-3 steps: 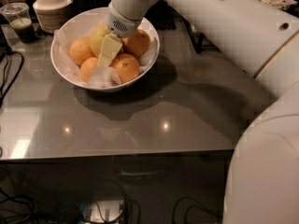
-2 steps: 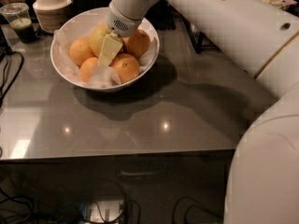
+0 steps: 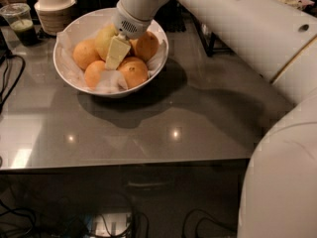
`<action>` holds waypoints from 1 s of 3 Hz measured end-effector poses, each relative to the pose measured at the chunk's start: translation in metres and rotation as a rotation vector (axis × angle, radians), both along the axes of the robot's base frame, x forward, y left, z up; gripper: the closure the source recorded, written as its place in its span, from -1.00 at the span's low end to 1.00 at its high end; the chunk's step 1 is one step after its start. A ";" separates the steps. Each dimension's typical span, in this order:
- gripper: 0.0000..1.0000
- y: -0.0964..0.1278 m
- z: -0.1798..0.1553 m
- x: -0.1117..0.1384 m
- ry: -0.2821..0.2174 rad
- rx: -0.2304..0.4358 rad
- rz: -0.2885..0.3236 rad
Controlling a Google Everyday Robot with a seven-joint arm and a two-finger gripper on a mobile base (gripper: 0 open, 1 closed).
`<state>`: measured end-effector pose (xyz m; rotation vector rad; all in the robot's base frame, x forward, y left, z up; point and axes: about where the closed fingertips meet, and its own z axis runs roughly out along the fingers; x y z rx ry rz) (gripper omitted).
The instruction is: Pick orange from white bowl
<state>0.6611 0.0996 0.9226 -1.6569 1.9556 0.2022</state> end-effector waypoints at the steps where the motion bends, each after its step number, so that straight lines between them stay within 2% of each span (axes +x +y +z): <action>1: 1.00 0.000 0.006 0.000 0.000 0.000 0.000; 3: 1.00 0.000 0.011 -0.002 0.000 0.000 0.000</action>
Offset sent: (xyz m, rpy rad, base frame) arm 0.0019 -0.0085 0.0333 0.1880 -0.0320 0.0528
